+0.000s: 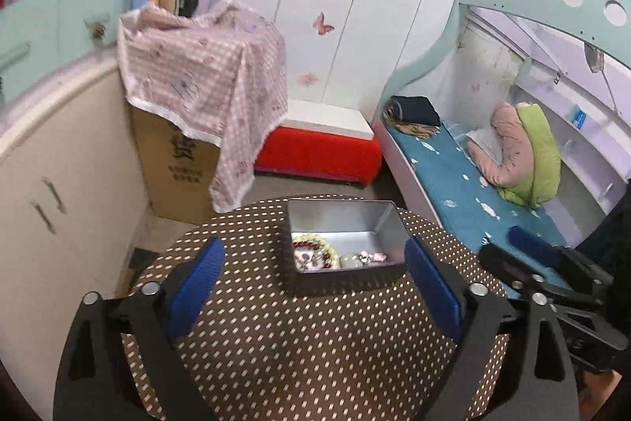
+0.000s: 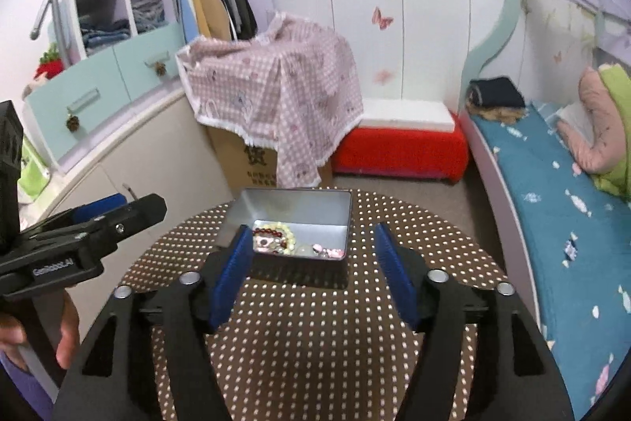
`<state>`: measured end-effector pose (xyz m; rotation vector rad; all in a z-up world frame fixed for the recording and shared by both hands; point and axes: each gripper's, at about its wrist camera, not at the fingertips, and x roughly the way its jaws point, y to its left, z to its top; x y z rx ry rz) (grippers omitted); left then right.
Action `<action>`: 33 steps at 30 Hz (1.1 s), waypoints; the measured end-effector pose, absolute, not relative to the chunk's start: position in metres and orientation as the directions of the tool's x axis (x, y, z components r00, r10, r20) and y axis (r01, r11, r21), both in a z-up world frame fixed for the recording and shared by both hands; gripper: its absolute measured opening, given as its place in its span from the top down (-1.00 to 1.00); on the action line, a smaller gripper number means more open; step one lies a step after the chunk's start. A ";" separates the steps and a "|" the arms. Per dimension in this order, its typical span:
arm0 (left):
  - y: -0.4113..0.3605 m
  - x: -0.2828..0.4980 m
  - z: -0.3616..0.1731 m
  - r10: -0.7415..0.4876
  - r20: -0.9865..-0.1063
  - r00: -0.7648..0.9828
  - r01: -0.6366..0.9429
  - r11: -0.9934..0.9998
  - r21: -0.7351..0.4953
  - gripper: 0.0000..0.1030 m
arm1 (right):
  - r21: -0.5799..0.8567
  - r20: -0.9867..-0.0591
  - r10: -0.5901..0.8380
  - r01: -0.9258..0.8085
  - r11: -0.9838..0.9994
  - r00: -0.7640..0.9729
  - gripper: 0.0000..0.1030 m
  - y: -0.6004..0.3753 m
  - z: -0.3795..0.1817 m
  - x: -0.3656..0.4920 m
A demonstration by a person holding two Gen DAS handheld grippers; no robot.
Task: Organize jewelry
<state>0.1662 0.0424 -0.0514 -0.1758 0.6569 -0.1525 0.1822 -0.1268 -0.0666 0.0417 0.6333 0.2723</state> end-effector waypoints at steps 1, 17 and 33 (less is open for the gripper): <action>0.042 0.155 -0.049 -0.170 -0.582 0.795 0.069 0.979 -0.191 -0.76 | 0.117 -0.565 0.264 -0.240 0.964 0.782 -0.33 -0.126 -0.062 0.171; 0.032 0.032 -0.008 -0.109 -0.445 0.889 0.077 0.993 -0.090 -0.76 | 0.028 -0.417 0.224 -0.234 0.972 0.881 -0.58 -0.112 -0.011 0.031; 0.015 -0.038 0.026 -0.106 -0.273 0.956 0.099 0.994 -0.040 -0.79 | -0.005 -0.277 0.192 -0.201 0.980 0.942 -0.63 -0.116 0.023 -0.050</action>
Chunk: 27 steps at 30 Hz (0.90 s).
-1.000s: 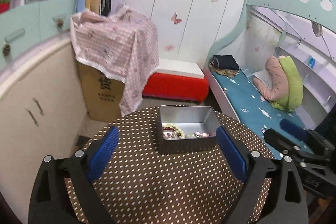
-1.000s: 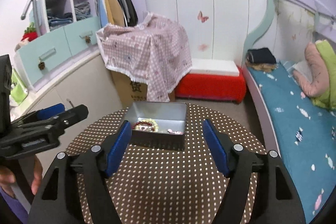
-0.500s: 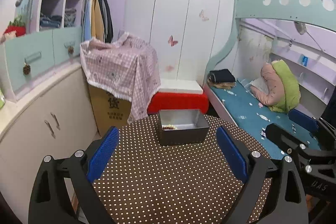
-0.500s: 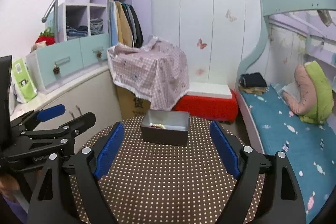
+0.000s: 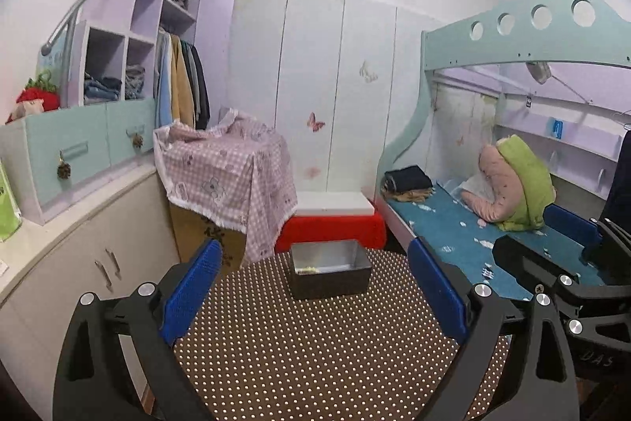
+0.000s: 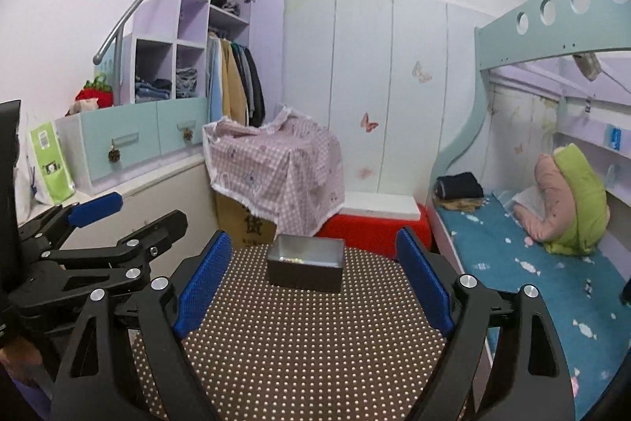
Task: Organize jewelry
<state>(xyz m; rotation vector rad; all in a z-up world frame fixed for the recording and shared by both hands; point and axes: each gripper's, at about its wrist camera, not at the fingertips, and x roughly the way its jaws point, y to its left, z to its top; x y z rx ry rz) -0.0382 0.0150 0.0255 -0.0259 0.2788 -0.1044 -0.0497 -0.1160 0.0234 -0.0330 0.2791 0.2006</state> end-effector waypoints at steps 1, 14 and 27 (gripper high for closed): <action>0.014 -0.041 0.027 -0.101 -0.259 0.961 0.096 0.995 -0.032 -0.79 | -0.002 -0.271 0.192 -0.200 0.980 0.943 -0.63 -0.117 0.024 -0.053; 0.005 -0.060 0.037 -0.071 -0.170 0.983 0.075 0.997 0.015 -0.79 | 0.007 -0.231 0.180 -0.183 0.983 0.956 -0.63 -0.125 0.029 -0.068; 0.005 -0.059 0.042 -0.060 -0.152 0.987 0.065 0.998 0.025 -0.79 | 0.006 -0.229 0.178 -0.181 0.983 0.957 -0.63 -0.128 0.030 -0.069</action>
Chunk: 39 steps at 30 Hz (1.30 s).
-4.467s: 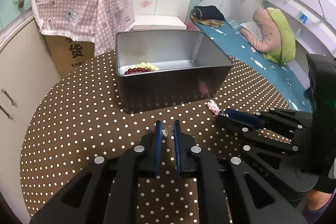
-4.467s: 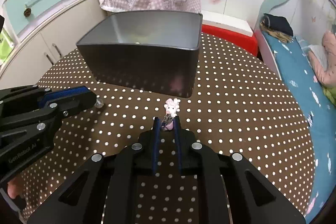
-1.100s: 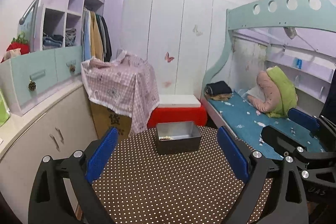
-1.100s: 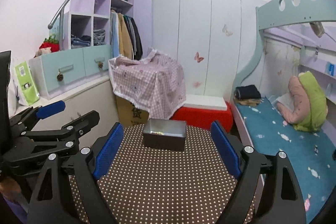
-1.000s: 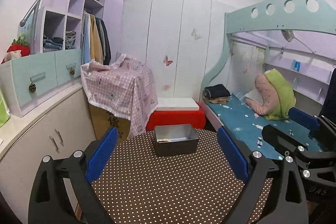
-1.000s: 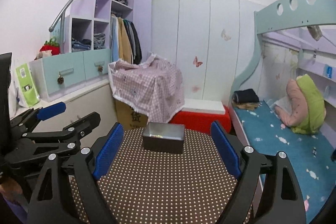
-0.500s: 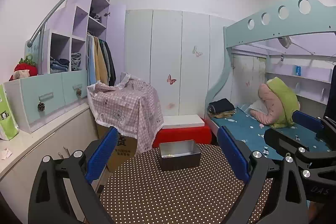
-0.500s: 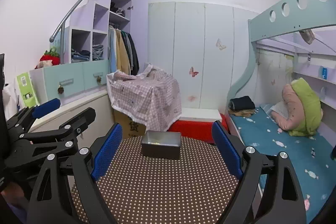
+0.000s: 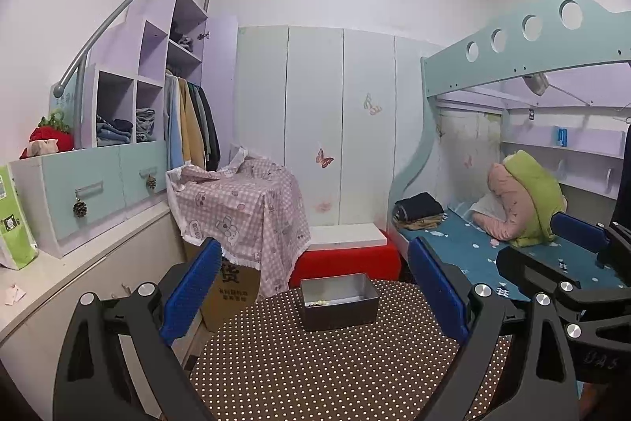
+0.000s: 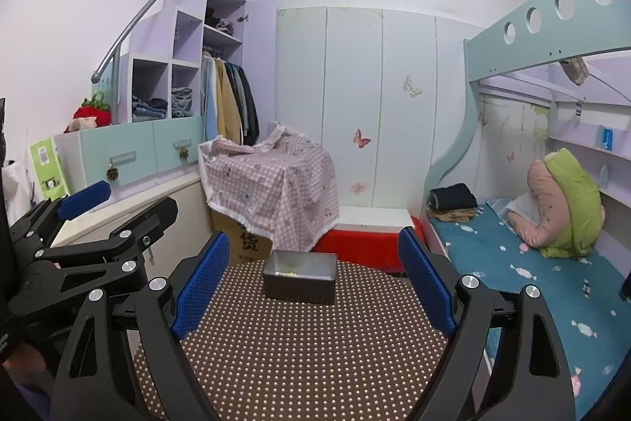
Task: Organize jewelry
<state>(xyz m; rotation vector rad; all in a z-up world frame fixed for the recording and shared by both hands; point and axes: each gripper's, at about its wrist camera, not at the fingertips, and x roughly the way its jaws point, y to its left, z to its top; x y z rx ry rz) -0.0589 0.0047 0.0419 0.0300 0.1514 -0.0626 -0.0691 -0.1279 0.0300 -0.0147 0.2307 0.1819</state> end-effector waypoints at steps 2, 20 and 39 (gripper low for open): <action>0.004 -0.057 0.043 -0.060 -0.147 0.987 0.065 0.998 0.026 -0.79 | 0.006 -0.228 0.178 -0.182 0.983 0.957 -0.63 -0.128 0.031 -0.069; -0.006 -0.044 0.047 -0.066 -0.147 0.987 0.072 0.997 0.038 -0.79 | 0.014 -0.234 0.175 -0.177 0.984 0.956 -0.63 -0.135 0.034 -0.060; -0.008 -0.041 0.045 -0.063 -0.155 0.986 0.071 0.997 0.041 -0.79 | 0.021 -0.245 0.175 -0.176 0.984 0.953 -0.63 -0.136 0.035 -0.052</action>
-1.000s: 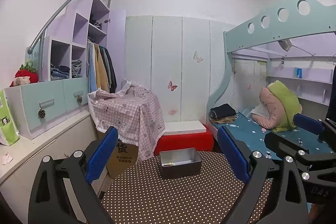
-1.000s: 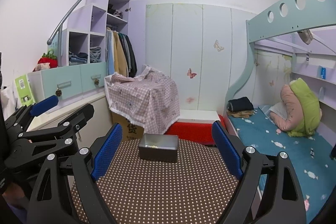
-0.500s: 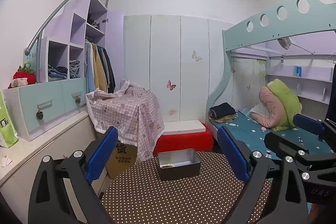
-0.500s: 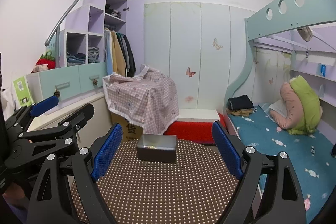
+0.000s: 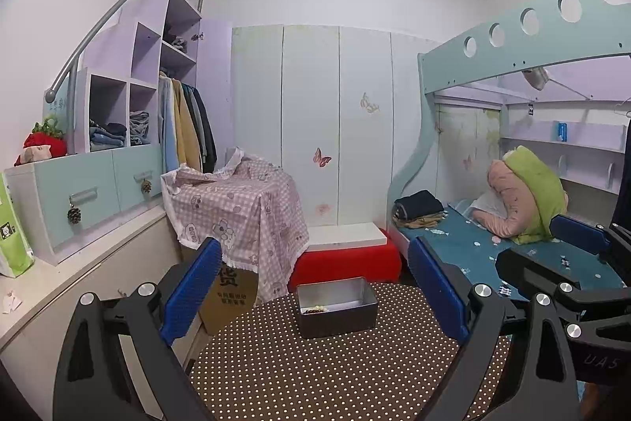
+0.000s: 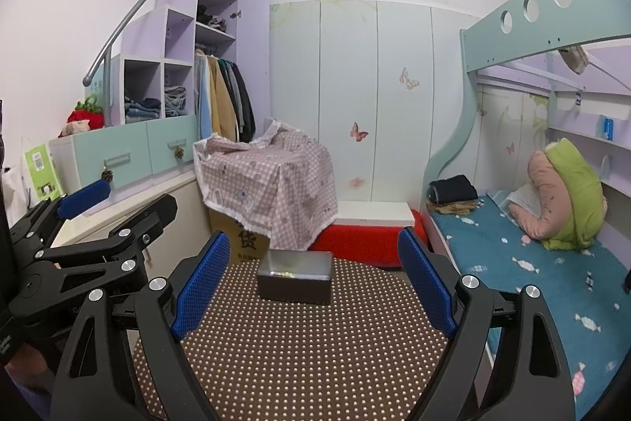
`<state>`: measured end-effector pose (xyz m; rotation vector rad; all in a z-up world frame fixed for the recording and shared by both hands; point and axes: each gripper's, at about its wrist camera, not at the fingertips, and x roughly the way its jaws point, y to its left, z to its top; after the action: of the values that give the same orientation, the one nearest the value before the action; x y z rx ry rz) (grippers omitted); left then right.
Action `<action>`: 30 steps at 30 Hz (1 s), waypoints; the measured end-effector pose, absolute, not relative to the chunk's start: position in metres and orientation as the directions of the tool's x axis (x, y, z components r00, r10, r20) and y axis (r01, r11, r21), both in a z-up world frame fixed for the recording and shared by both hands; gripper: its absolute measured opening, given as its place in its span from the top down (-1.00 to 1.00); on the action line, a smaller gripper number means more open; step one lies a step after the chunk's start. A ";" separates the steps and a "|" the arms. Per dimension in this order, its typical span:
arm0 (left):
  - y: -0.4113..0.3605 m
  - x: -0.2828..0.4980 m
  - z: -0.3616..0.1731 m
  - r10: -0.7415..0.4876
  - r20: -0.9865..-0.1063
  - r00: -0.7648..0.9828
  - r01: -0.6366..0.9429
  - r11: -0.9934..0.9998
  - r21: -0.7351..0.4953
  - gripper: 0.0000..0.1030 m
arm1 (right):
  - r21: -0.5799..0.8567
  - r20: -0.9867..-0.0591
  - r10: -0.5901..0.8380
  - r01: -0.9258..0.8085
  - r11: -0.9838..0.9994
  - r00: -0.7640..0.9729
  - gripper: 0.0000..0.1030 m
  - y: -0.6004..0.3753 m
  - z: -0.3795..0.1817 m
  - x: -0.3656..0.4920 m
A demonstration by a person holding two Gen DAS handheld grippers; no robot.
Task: Organize jewelry
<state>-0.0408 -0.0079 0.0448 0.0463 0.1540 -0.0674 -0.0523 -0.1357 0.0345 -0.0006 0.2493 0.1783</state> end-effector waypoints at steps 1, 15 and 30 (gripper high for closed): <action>-0.008 -0.040 0.044 -0.062 -0.156 0.986 0.070 0.997 0.042 -0.79 | 0.023 -0.245 0.177 -0.176 0.984 0.953 -0.63 -0.136 0.035 -0.052; -0.002 -0.036 0.037 -0.071 -0.169 0.983 0.077 0.997 0.031 -0.79 | 0.036 -0.259 0.181 -0.178 0.983 0.949 -0.63 -0.129 0.029 -0.045; -0.002 -0.035 0.038 -0.071 -0.171 0.983 0.077 0.997 0.031 -0.79 | 0.039 -0.260 0.182 -0.178 0.983 0.948 -0.63 -0.129 0.030 -0.045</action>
<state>-0.0354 -0.0024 0.0375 0.0379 0.1702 -0.0746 -0.0446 -0.1286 0.0297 0.0154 0.2658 0.1828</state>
